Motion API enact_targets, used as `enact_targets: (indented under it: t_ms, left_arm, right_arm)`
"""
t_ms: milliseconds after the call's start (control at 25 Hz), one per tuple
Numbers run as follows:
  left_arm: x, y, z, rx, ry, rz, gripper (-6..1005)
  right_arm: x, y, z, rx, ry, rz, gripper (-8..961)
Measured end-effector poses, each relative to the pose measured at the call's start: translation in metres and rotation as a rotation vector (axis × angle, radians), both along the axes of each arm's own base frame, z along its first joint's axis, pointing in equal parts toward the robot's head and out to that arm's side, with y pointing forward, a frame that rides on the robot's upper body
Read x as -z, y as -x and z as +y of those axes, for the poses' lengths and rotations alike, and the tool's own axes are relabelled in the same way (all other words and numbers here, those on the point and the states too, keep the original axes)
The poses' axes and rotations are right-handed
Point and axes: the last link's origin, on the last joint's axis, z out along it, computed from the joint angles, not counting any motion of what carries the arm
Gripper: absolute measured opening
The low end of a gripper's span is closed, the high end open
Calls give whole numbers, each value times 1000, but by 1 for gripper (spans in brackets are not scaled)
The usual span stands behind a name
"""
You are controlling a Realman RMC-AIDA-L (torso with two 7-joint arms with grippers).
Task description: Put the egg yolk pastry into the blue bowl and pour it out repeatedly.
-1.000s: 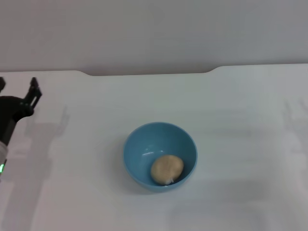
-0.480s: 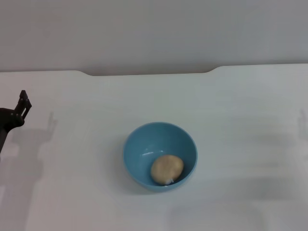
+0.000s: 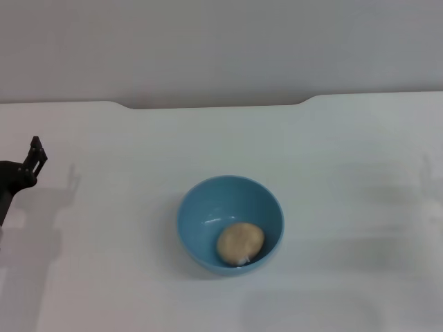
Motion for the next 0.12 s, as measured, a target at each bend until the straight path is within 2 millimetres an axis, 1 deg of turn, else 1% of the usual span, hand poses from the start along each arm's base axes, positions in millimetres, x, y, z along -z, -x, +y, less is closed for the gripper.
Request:
enact_targets:
  t_ms: [120]
  left_arm:
    - [1,0,2,-8,12,0,782]
  right_arm:
    - [2,2,5,2,12,3,358]
